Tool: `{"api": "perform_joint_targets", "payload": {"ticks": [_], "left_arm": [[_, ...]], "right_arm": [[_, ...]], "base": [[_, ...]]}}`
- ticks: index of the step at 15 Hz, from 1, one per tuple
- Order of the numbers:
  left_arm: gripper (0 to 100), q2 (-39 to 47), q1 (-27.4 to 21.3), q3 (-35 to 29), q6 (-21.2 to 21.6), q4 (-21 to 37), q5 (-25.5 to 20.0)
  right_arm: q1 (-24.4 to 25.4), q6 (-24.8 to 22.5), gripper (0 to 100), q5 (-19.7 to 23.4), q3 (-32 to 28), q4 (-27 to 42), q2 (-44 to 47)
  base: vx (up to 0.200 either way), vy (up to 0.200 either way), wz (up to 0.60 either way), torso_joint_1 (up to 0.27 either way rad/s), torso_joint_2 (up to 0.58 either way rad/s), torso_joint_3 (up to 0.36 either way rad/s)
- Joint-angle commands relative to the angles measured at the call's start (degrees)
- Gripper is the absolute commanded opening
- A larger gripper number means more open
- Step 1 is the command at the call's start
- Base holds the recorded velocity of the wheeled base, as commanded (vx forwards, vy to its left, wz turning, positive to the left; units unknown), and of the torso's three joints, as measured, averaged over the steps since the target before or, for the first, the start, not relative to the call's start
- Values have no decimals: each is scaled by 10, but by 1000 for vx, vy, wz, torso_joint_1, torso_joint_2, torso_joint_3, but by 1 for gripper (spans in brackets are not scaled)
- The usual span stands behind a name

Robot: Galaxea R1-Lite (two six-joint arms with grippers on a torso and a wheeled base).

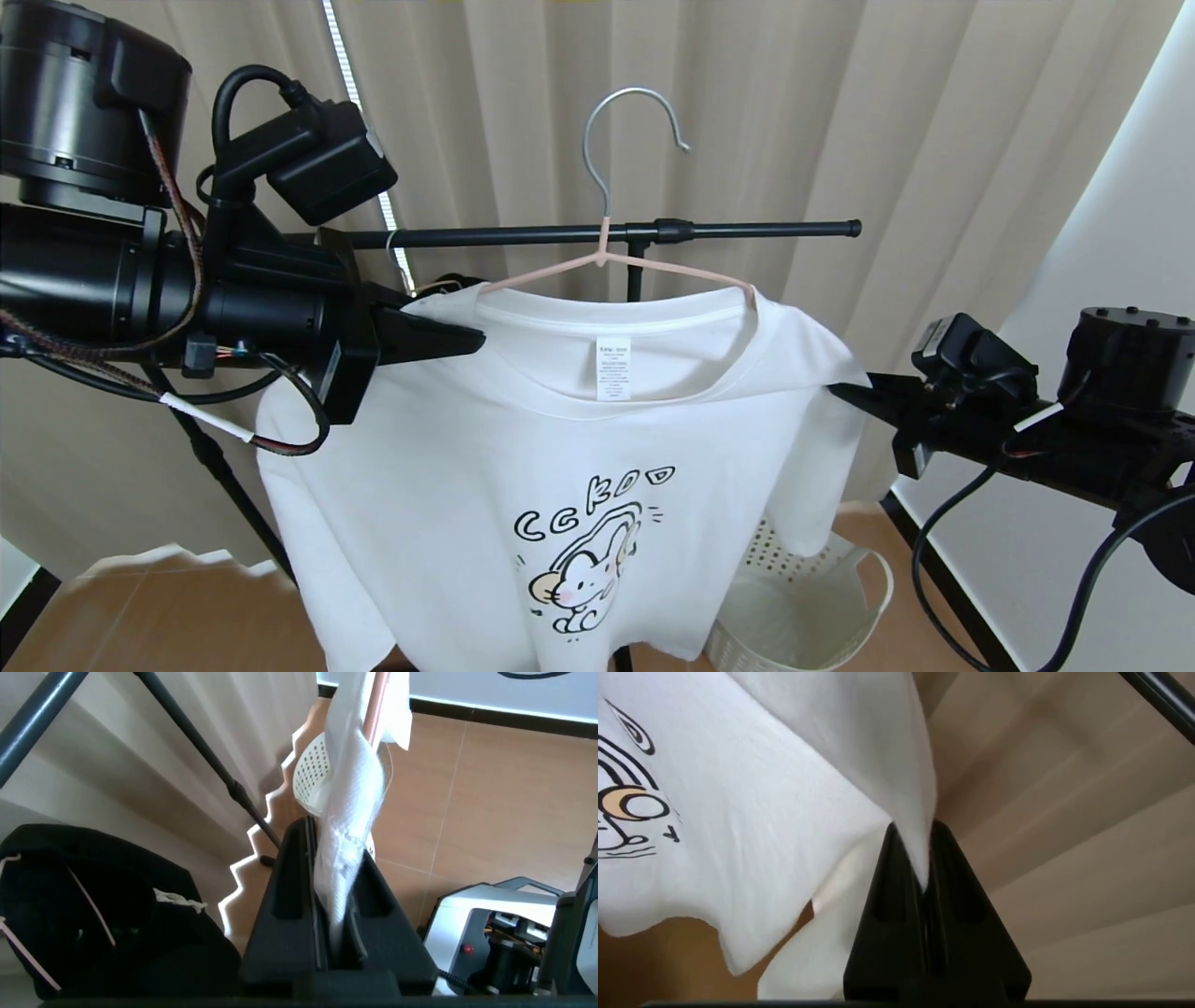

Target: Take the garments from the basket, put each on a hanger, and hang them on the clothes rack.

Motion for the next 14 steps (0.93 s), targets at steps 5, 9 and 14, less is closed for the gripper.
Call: {"api": "perform_joint_targets", "payload": {"ticks": [5, 9, 14], "left_arm": [[0, 0, 0, 17, -11, -22, 6], [0, 1, 1, 17, -18, -22, 18], [0, 1, 1, 38, -33, -33, 37]], "right_arm": [[1, 0, 100, 2, 6, -1, -6], [2, 4, 100, 3, 2, -1, -8], [2, 14, 100, 4, 3, -1, -22]], "base": [[0, 0, 0, 0, 0, 0], [0, 0, 0, 0, 0, 0], [0, 0, 0, 0, 0, 0]]}}
